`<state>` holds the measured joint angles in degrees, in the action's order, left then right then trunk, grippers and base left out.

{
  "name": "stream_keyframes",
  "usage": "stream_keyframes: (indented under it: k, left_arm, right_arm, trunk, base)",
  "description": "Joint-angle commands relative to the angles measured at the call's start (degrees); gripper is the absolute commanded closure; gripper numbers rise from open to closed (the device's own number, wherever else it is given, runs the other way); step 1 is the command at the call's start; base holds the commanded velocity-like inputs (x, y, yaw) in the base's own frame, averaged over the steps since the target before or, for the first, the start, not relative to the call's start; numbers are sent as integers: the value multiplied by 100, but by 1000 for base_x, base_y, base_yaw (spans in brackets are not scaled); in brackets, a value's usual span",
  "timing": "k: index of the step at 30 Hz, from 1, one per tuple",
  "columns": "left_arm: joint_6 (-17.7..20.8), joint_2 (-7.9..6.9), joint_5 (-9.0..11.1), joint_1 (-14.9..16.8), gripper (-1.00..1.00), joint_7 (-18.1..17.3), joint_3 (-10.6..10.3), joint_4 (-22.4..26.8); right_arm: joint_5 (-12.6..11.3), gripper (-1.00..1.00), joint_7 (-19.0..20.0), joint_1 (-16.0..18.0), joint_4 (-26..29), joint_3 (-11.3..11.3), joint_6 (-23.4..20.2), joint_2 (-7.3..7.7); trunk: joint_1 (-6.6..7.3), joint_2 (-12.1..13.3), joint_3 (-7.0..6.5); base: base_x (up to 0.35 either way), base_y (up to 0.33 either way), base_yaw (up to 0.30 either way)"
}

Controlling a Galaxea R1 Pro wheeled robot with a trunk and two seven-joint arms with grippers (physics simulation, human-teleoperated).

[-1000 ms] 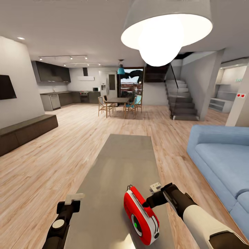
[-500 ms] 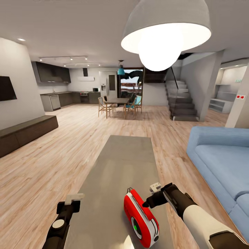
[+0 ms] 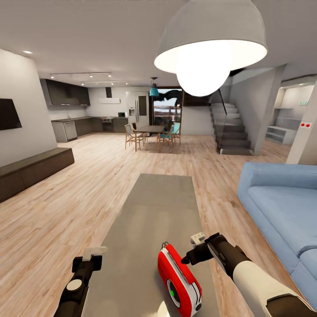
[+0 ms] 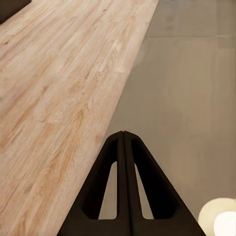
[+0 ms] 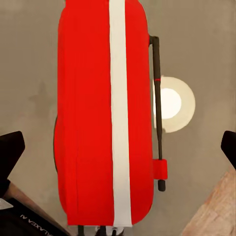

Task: Turn on the radio receiver that's on the table in the living room.

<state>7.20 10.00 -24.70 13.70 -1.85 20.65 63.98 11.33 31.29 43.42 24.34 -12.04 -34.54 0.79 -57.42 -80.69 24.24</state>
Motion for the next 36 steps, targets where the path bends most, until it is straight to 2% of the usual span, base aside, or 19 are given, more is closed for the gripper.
stream_keyframes:
  k: [1,30,36]
  left_arm:
    - [0,0,0,0,100,0,0,0]
    - [-26,0,-21,1,100,0,18,0]
    - [-26,0,-11,1,100,-29,18,0]
  right_arm:
    - [1,-100,0,0,-2,0,0,0]
    - [27,-100,-9,0,1,0,44,0]
    - [35,-100,-9,0,1,0,44,0]
  trunk:
    - [23,42,-18]
    - [660,1205,-539]
    - [791,1445,-647]
  base:
    - [0,0,0]
    - [0,0,0]
    - [-119,78,0]
